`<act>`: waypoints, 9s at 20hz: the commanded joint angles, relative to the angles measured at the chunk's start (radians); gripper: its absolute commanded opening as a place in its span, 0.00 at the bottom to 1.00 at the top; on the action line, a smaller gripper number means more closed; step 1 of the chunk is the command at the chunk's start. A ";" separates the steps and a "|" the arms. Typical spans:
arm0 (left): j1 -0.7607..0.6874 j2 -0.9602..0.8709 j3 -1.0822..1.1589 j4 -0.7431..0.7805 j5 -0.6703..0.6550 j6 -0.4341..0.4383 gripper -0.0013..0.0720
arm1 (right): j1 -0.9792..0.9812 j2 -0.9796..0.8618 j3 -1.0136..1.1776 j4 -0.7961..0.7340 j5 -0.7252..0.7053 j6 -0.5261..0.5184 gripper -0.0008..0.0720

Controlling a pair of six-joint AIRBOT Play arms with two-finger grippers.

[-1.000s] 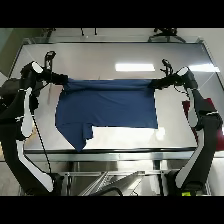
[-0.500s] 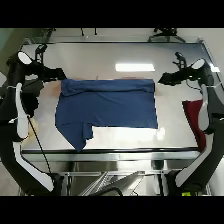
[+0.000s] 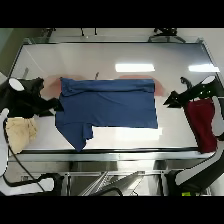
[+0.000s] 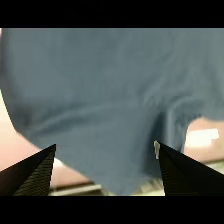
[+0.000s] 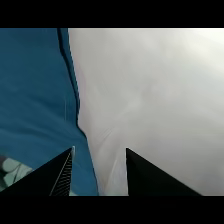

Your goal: Fold the shirts.

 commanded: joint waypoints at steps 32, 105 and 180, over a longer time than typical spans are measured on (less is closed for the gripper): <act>-0.085 0.192 -0.501 -0.201 0.357 0.099 0.04 | 0.137 0.132 -0.377 0.175 -0.100 -0.150 0.32; -0.287 -0.247 0.530 -0.238 0.011 0.060 0.93 | -0.048 -0.239 0.243 0.288 -0.362 -0.149 0.89; -0.014 0.490 0.187 -0.397 0.155 0.228 0.04 | 0.297 0.012 0.063 0.137 -0.385 0.109 0.81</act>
